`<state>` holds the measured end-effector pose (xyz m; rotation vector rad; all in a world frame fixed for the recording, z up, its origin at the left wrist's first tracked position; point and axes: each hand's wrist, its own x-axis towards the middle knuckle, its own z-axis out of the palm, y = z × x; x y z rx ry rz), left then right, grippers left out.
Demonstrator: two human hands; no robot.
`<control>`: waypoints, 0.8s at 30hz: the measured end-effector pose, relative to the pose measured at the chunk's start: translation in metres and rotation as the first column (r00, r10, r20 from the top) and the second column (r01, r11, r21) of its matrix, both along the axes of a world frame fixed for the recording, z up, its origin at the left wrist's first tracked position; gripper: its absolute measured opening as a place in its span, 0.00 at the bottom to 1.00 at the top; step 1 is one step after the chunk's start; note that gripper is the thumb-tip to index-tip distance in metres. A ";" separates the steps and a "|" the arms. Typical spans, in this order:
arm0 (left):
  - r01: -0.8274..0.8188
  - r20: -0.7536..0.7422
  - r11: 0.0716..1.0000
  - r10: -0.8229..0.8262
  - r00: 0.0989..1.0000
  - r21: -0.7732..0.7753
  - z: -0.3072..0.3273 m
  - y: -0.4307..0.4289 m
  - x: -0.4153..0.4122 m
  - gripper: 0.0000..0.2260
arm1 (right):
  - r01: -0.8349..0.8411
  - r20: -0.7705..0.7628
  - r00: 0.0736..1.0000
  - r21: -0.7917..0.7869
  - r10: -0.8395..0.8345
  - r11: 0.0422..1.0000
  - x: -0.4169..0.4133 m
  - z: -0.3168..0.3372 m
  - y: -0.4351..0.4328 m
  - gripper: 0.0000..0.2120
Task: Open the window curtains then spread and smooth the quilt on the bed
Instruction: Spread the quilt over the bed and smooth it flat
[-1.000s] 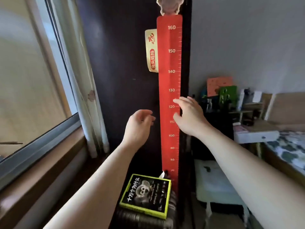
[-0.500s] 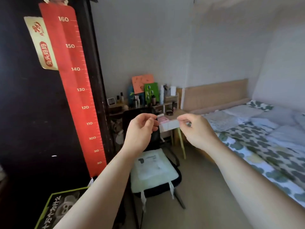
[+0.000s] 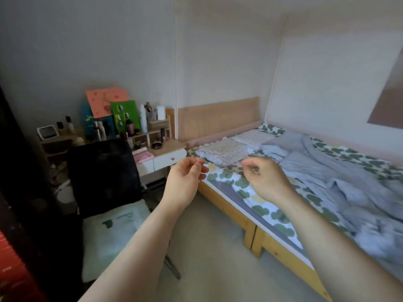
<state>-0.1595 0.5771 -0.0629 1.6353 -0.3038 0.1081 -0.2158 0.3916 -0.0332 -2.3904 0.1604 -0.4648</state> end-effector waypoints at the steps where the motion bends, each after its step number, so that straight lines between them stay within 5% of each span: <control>1: 0.016 -0.005 1.000 -0.016 1.000 0.006 -0.004 -0.012 0.006 0.10 | 0.016 -0.011 1.000 0.016 -0.016 1.000 0.002 -0.003 -0.013 0.14; 24: 0.312 -0.137 0.938 -0.293 0.946 0.150 -0.036 -0.216 0.317 0.10 | 0.382 -0.101 0.921 0.043 -0.377 0.923 0.253 -0.053 -0.200 0.13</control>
